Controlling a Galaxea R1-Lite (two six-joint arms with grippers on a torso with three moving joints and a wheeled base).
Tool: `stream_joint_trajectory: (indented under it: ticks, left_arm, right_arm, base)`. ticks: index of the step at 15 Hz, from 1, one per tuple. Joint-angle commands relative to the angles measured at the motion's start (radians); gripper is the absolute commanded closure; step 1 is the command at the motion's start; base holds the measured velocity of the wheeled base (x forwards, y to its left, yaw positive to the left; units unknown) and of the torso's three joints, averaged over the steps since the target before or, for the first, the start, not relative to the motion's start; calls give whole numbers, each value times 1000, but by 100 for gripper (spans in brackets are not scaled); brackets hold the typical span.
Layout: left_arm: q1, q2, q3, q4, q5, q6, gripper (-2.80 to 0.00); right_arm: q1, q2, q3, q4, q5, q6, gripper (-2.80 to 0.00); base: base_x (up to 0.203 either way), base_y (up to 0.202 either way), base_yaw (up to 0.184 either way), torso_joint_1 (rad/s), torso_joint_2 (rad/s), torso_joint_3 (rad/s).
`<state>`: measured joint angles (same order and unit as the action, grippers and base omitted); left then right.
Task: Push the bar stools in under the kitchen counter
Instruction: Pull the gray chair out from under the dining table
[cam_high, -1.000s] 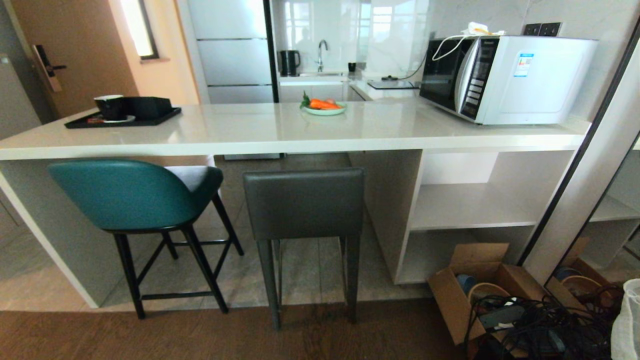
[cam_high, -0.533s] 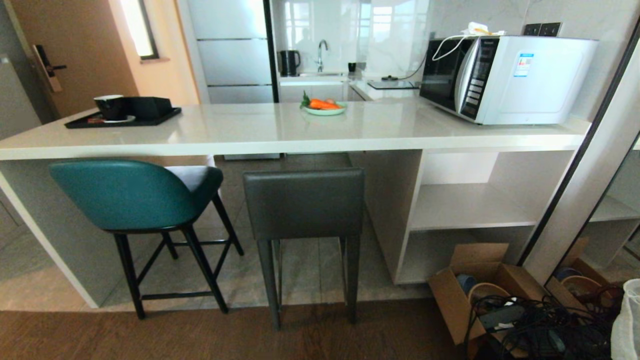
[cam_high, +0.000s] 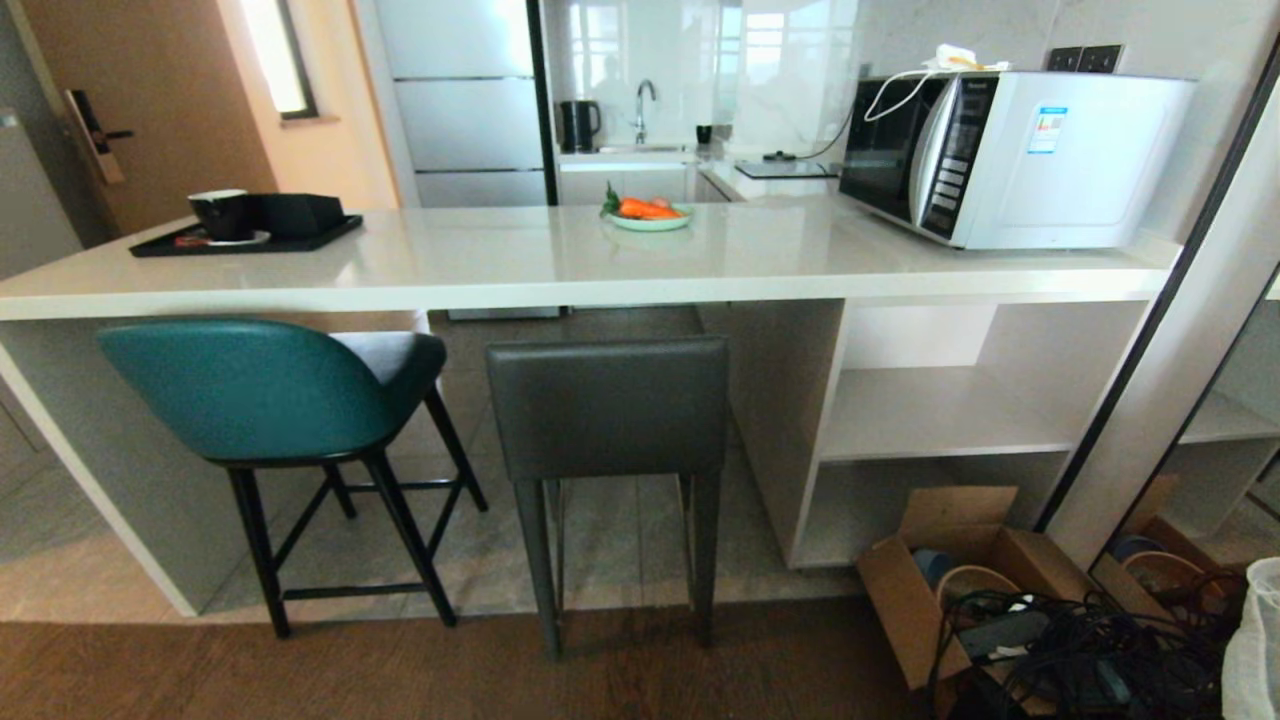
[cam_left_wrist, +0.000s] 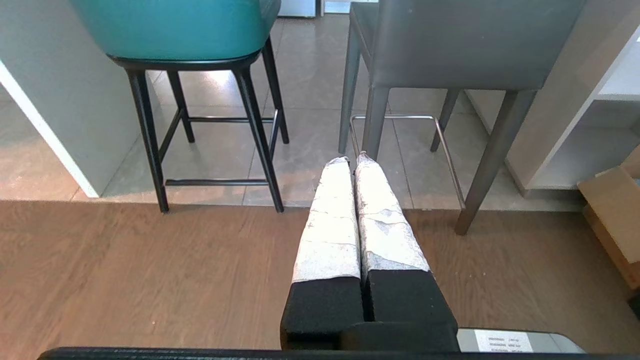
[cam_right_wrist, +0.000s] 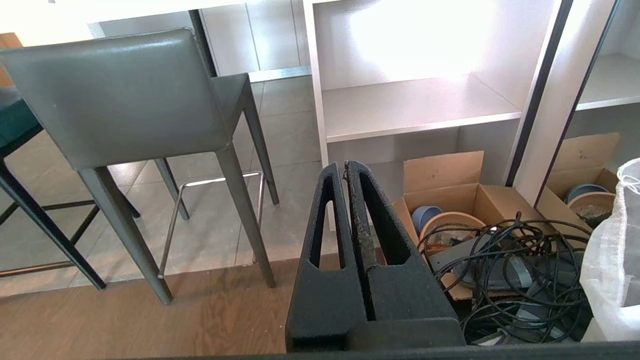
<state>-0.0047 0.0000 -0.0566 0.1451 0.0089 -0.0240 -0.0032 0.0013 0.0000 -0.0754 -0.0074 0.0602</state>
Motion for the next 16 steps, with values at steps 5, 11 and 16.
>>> stream_joint_trajectory:
  ticks: [5, 11, 16]
  left_arm:
    - [0, 2, 0, 1, 0, -1, 0]
    - [0, 2, 0, 1, 0, -1, 0]
    - [0, 2, 0, 1, 0, -1, 0]
  right_arm:
    - [0, 0, 28, -1, 0, 0, 0]
    - [0, 0, 28, -1, 0, 1, 0]
    - [0, 0, 28, -1, 0, 0, 0]
  base:
    - [0, 0, 0, 0, 0, 0]
    - [0, 0, 0, 0, 0, 0]
    - [0, 0, 0, 0, 0, 0]
